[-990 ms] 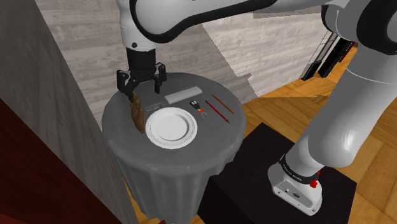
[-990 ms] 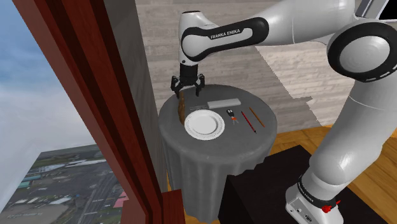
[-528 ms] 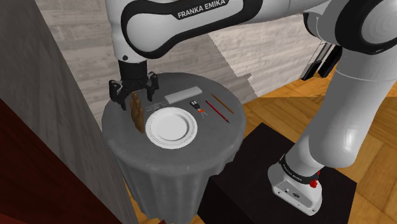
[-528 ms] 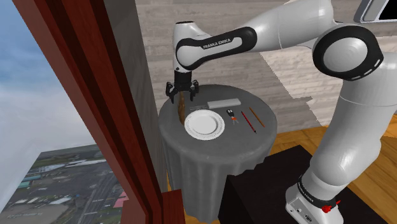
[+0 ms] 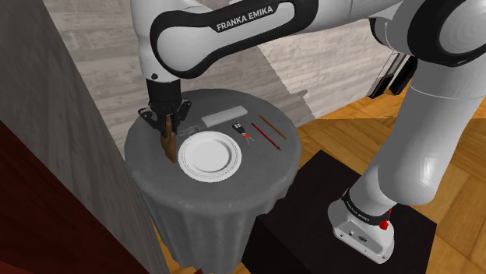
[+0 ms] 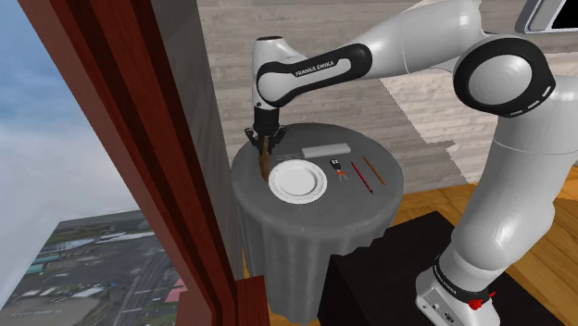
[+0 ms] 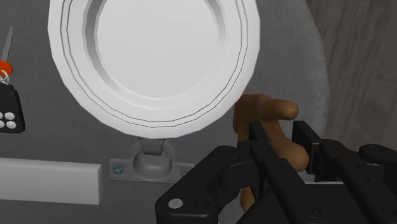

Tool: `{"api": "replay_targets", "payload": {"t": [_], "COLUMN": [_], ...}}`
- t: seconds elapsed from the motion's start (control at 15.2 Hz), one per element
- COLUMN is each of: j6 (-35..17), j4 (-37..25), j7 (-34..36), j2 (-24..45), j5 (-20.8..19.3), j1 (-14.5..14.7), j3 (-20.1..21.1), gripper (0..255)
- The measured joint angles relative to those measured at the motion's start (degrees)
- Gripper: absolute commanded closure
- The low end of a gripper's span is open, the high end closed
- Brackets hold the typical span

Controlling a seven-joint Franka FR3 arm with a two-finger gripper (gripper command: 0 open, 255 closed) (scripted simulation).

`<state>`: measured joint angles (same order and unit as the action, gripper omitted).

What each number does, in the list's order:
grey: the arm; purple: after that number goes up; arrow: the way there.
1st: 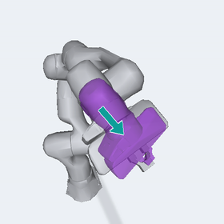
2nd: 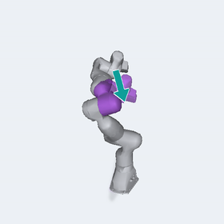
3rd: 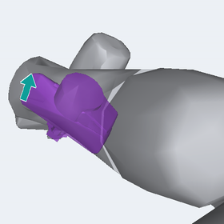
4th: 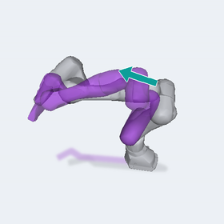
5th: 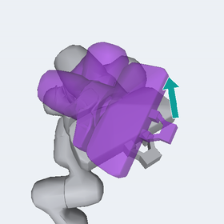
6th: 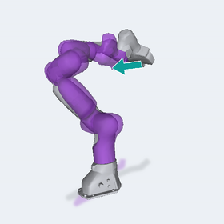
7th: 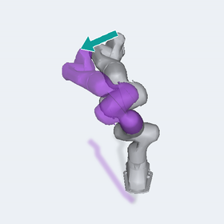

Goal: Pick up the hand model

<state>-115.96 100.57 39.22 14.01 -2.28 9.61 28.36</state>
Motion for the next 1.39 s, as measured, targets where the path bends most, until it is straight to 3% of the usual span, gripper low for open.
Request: {"api": "replay_targets", "payload": {"t": [0.46, 1.39], "j6": [0.42, 10.27], "j4": [-0.25, -8.75], "j7": [-0.02, -0.07], "j2": [-0.15, -1.69], "j5": [0.09, 0.88], "j1": [-0.02, -0.01], "j3": [0.03, 0.36], "gripper": [255, 255]}}
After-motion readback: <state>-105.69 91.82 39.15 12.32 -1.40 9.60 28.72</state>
